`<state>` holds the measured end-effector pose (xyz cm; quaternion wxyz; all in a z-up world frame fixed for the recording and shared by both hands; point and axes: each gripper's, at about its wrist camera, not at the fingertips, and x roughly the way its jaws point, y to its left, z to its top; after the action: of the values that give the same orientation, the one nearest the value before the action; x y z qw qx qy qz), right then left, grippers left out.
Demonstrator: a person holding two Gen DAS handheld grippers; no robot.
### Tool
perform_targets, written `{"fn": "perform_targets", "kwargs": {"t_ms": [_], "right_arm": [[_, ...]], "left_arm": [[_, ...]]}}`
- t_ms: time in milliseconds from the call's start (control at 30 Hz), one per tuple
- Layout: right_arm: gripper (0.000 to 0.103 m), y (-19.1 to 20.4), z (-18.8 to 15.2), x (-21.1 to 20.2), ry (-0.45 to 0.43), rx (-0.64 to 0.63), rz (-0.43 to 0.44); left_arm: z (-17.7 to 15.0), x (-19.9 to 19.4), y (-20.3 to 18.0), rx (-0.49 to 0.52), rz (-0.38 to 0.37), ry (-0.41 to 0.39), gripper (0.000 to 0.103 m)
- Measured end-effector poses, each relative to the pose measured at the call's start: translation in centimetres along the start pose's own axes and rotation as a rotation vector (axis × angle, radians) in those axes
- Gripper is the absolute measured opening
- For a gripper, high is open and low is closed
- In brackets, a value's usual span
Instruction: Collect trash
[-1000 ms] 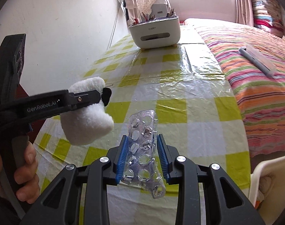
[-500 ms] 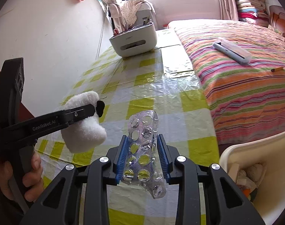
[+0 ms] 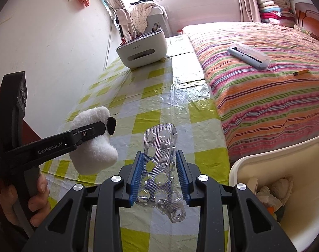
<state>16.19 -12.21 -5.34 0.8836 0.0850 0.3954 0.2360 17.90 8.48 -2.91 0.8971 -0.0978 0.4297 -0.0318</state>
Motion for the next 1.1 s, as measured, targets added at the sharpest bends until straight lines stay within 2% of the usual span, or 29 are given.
{"fn": "perform_targets", "kwargs": {"t_ms": [1100], "right_arm": [[0.032, -2.9, -1.4, -3.6, -0.057, 0.048, -0.018]], "left_arm": [[-1.7, 0.3, -6.0, 0.12, -0.041, 0.009, 0.044]]}}
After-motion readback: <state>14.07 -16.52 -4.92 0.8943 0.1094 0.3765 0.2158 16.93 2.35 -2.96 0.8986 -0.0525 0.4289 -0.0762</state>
